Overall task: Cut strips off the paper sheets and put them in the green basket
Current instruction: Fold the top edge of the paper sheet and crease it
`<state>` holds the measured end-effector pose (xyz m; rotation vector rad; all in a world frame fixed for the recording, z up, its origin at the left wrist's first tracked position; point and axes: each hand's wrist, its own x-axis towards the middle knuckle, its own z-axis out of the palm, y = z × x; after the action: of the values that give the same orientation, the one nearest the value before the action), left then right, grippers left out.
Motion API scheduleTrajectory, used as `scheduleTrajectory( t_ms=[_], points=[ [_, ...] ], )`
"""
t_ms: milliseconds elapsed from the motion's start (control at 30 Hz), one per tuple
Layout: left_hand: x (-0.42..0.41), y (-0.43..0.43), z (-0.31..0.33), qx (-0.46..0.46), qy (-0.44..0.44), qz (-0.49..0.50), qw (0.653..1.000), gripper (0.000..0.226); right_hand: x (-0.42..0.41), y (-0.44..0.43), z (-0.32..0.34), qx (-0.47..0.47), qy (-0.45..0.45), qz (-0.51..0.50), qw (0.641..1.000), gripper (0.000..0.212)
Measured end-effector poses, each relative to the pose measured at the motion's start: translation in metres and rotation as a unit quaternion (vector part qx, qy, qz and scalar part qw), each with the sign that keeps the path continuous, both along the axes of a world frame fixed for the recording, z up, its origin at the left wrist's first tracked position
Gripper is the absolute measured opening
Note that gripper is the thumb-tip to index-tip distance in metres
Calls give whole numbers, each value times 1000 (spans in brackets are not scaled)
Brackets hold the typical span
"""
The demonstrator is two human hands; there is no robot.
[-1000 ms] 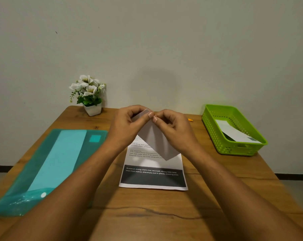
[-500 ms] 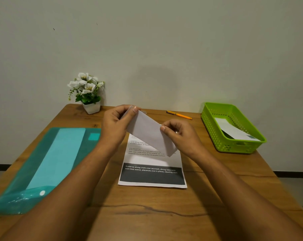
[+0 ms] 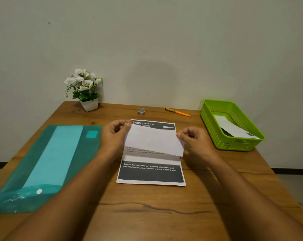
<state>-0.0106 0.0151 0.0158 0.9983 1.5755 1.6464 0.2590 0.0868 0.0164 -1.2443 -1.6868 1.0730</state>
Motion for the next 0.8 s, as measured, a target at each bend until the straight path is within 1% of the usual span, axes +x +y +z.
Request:
scheduleTrajectory(
  t_ms=[67, 100, 167, 233, 267, 333, 400, 467, 500, 533, 600, 667, 733, 800],
  points=[
    [-3, 2, -16, -20, 38, -19, 999, 12, 6, 6, -10, -19, 6, -23, 1000, 12],
    [-4, 3, -23, -28, 75, -23, 997, 15, 8, 9, -15, -23, 5, -34, 999, 14],
    [-2, 3, -34, -48, 185, -23, 981, 23, 9, 15, -23, -22, -19, -64, 998, 16],
    [6, -2, -40, -63, 321, -22, 945, 31, 10, 22, -30, -11, -62, -78, 995, 18],
    [10, -3, -43, -54, 380, -33, 923, 33, 9, 24, -34, -8, -80, -76, 994, 20],
    [17, -4, -47, -36, 464, -84, 881, 36, 8, 29, -41, 0, -119, -72, 990, 24],
    [21, -2, -52, -67, 524, -147, 837, 44, 7, 32, -44, 17, -176, -73, 982, 25],
    [23, -1, -61, -120, 573, -185, 790, 52, 4, 30, -41, 44, -251, -75, 964, 24],
    [24, 0, -63, -138, 592, -191, 771, 54, 2, 29, -40, 66, -294, -75, 951, 24],
    [24, 0, -64, -148, 604, -192, 759, 55, -1, 26, -38, 96, -337, -72, 934, 24],
    [27, 0, -63, -155, 613, -193, 750, 58, -11, 16, -36, 156, -400, -40, 902, 26],
    [28, 0, -61, -164, 619, -194, 743, 61, -29, 2, -41, 188, -437, 28, 879, 34],
    [30, 0, -60, -169, 627, -193, 736, 63, -51, -12, -50, 192, -445, 94, 869, 44],
    [32, -2, -60, -178, 630, -191, 731, 60, -68, -23, -57, 190, -434, 125, 872, 49]
  ],
)
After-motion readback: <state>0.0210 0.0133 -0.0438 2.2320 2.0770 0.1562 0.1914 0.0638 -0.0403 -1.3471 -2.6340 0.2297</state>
